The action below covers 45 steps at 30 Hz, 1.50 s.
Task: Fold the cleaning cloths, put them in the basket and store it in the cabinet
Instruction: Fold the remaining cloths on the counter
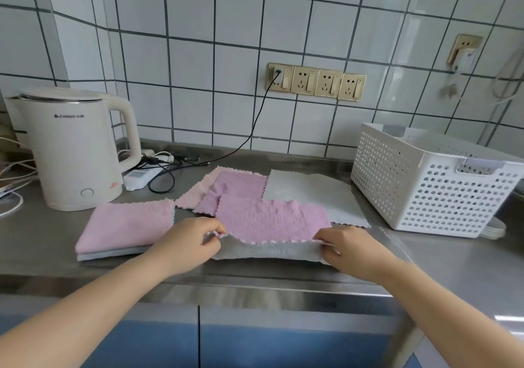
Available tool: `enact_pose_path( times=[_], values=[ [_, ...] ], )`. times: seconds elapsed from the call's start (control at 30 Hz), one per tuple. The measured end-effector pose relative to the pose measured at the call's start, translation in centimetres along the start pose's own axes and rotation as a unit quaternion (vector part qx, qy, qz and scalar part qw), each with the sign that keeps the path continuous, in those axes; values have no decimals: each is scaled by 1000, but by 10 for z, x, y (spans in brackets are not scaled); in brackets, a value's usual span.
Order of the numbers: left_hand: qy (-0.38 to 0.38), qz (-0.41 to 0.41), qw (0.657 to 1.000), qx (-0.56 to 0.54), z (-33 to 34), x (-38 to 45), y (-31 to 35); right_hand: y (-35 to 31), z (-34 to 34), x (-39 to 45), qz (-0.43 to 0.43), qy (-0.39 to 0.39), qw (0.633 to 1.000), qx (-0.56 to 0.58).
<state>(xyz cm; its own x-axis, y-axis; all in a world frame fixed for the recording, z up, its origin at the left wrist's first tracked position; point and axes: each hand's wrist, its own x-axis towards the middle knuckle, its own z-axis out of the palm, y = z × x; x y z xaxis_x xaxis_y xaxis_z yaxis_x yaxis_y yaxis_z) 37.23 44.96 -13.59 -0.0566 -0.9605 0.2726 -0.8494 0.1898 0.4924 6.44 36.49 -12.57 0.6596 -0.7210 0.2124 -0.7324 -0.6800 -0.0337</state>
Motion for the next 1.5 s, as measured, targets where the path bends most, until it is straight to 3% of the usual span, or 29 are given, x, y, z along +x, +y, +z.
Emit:
enact_pose_path(
  times=[0.3, 0.5, 0.83, 1.17, 1.3, 1.37, 1.5],
  values=[
    [-45, -46, 997, -35, -3, -6, -10, -3, -6, -8, 78, -118, 985, 100],
    [66, -66, 996, -12, 2, 28, -25, 27, 5, 22, 167, -72, 967, 177],
    [45, -94, 987, 118, 23, 87, -37, 57, 30, 76, 217, -57, 964, 143],
    [37, -99, 988, 117, 37, 104, -49, 71, 36, 88, 228, -92, 961, 129],
    [79, -30, 975, 205, 39, 104, -37, 58, 32, 87, 219, -36, 974, 54],
    [52, 31, 977, 205, 47, 101, -20, 33, 32, 90, 184, 12, 982, 44],
    [-83, 55, 971, 215, 81, 95, 14, -39, 49, 101, 148, -61, 987, 26]
  ],
)
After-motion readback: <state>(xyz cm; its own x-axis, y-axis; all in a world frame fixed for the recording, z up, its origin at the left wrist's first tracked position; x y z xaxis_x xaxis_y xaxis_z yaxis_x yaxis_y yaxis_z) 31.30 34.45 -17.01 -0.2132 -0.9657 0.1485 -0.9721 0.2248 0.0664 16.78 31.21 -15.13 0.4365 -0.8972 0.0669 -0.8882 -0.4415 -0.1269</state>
